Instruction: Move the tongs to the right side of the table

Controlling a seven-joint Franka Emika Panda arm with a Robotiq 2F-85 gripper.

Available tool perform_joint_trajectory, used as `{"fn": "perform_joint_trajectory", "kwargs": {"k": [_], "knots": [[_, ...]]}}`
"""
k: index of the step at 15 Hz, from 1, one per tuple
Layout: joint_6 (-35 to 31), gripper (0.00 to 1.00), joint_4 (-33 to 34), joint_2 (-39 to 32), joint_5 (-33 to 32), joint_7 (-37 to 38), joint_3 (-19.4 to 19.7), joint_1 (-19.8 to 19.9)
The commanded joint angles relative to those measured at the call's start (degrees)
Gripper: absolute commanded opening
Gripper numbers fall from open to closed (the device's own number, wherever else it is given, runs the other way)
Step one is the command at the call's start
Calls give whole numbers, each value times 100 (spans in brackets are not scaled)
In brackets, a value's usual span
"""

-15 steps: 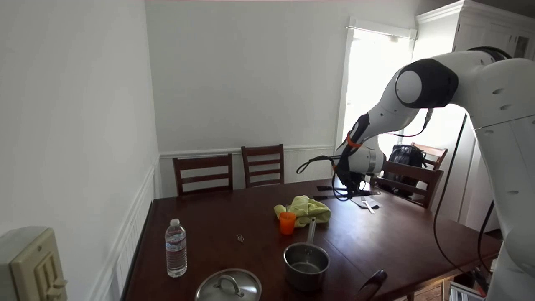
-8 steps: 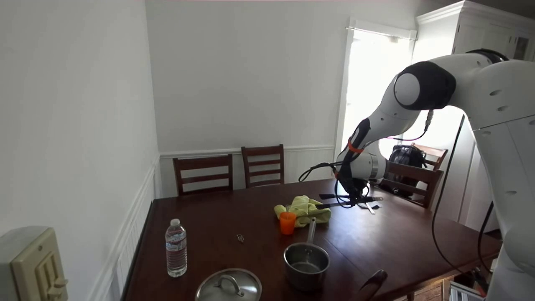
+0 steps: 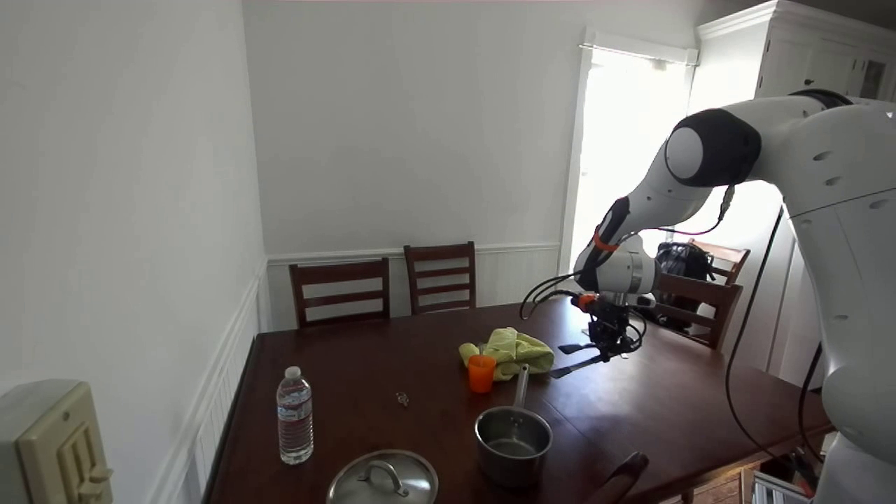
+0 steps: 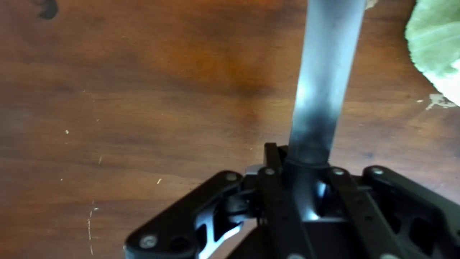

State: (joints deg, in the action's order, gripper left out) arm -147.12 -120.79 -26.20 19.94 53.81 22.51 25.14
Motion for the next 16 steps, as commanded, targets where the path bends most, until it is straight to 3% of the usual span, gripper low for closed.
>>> {"fn": "perform_joint_trajectory", "kwargs": {"k": [1, 8, 9, 11, 16], "knots": [[808, 2, 615, -509, -79, -885, -60, 337], [1618, 2, 1708, -1673, 38, -2100, -266, 556], [1757, 32, 1878, -1770, 27, -2159, -248, 556], [1874, 39, 2112, -1879, 47, -2205, -203, 546], [1899, 73, 2344, -1645, 120, -2283, -169, 548]]}}
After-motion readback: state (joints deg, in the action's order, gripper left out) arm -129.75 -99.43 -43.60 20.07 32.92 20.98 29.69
